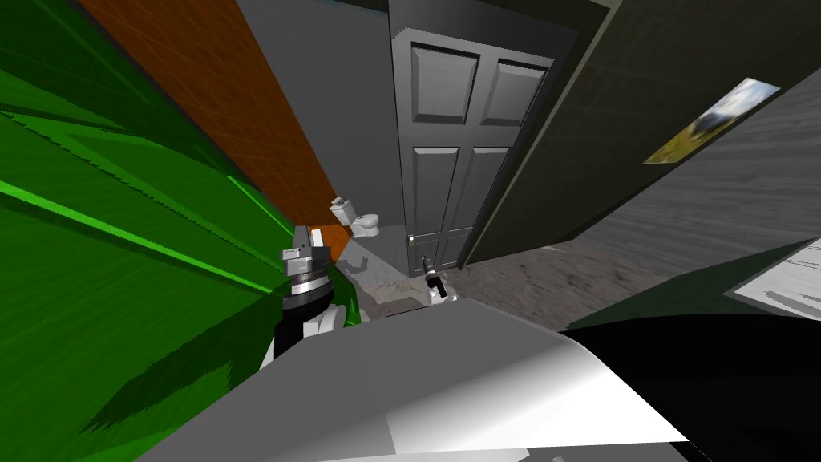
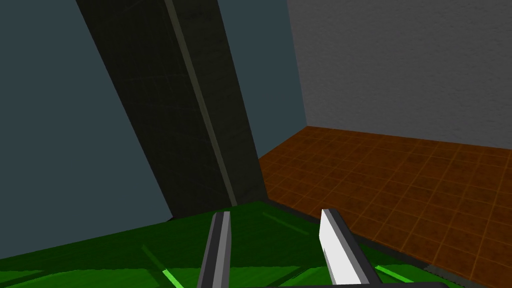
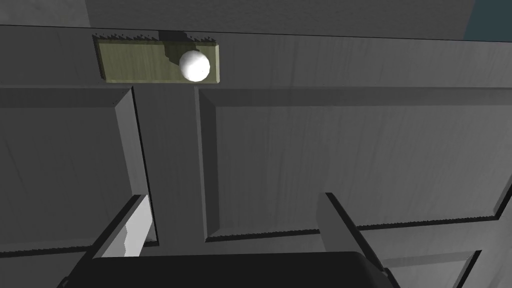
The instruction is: Pull the door open
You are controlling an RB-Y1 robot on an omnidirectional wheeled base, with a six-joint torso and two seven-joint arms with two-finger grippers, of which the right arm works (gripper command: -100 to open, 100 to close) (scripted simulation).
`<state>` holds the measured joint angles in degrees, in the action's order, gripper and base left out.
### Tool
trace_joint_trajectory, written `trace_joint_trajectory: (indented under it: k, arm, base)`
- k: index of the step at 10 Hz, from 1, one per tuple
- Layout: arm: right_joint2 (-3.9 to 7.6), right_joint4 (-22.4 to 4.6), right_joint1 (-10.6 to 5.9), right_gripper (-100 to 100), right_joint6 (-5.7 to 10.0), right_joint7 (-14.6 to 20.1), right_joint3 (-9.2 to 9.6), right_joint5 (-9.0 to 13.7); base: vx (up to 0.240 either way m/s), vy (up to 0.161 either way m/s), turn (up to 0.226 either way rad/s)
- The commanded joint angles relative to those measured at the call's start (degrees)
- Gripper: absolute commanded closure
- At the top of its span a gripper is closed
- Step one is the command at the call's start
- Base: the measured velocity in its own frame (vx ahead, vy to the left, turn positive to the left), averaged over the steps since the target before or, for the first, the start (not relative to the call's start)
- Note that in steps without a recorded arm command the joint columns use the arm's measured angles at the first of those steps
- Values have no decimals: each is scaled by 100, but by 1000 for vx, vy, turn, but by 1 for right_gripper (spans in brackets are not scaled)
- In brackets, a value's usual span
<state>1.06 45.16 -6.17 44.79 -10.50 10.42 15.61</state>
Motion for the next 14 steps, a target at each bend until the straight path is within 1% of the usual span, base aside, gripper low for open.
trace_joint_trajectory:
  k: [1,6,7,9,10,11,12,13,14]
  arm:
    - [-45,-249,-96,-100,58,-21,25,41]
    - [-165,-710,-267,-100,139,-70,85,133]
    - [-212,-866,-324,-100,167,-87,105,163]
    - [-257,-996,-373,-100,190,-101,122,189]
    - [-241,-927,-344,-100,168,-100,118,179]
    - [-80,-963,-365,-100,169,-95,24,230]
    - [-80,-963,-365,-100,169,-95,24,230]
    - [65,-996,-385,-100,166,-88,-99,296]
    - [65,-996,-385,-100,166,-88,-99,296]
  base:
    - [152,21,-9]
    - [108,16,-12]
    - [154,57,-17]
    - [142,47,-17]
    - [52,18,-1]
    - [99,-33,110]
    - [91,-63,62]
    - [29,-48,103]
    - [-5,-29,38]
